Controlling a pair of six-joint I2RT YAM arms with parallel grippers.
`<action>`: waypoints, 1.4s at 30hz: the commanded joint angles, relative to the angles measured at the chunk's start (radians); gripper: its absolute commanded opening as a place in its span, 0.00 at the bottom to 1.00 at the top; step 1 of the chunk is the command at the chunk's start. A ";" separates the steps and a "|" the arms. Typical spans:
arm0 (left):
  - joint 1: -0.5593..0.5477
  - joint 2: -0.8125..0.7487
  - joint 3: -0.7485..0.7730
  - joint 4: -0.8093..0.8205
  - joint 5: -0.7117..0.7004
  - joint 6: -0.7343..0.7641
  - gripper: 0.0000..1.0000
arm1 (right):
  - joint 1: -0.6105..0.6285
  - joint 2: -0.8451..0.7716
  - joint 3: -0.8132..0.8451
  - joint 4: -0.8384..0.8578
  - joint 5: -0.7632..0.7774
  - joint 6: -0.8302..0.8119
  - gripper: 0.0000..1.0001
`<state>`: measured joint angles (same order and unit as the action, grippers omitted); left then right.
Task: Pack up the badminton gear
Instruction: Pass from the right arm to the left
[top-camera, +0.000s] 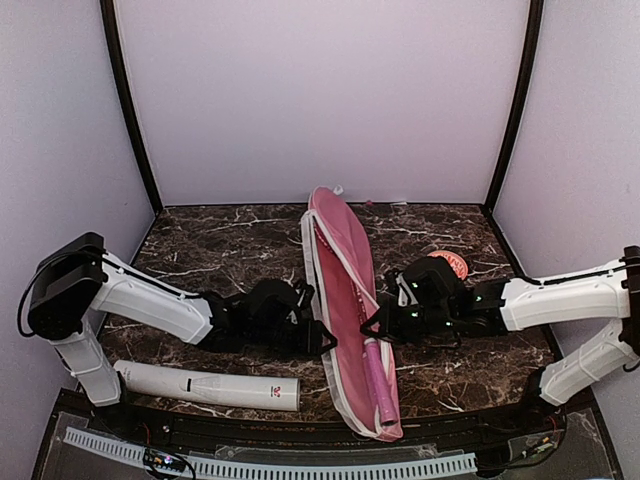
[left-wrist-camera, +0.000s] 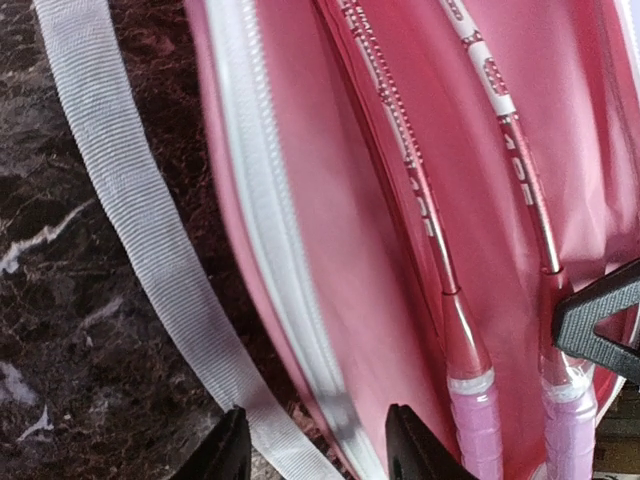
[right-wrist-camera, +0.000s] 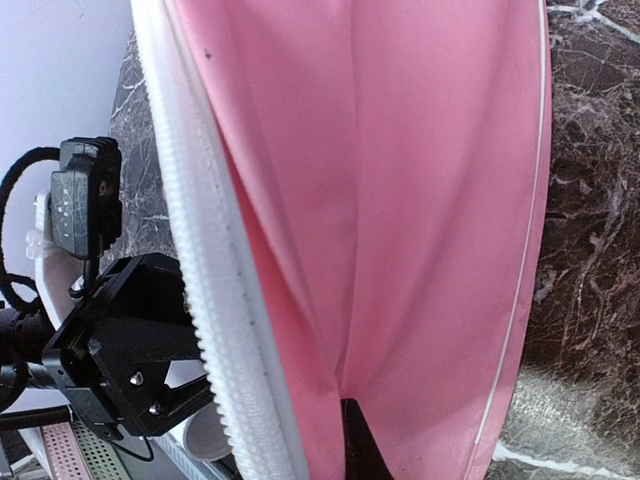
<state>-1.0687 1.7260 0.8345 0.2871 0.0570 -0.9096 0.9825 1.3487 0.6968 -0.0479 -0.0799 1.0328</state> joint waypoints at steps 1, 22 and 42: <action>-0.005 -0.008 -0.022 0.062 0.037 -0.026 0.48 | -0.011 -0.038 -0.008 0.138 -0.017 0.004 0.00; -0.040 0.012 0.012 0.224 0.144 0.008 0.00 | -0.016 -0.032 -0.103 0.109 0.080 0.020 0.14; -0.051 -0.029 0.106 0.056 0.089 0.099 0.00 | 0.123 -0.198 0.058 -0.293 0.013 -0.099 0.54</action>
<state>-1.1110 1.7775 0.8982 0.3321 0.1688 -0.8452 1.0348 1.1717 0.7063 -0.1871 -0.0776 0.9585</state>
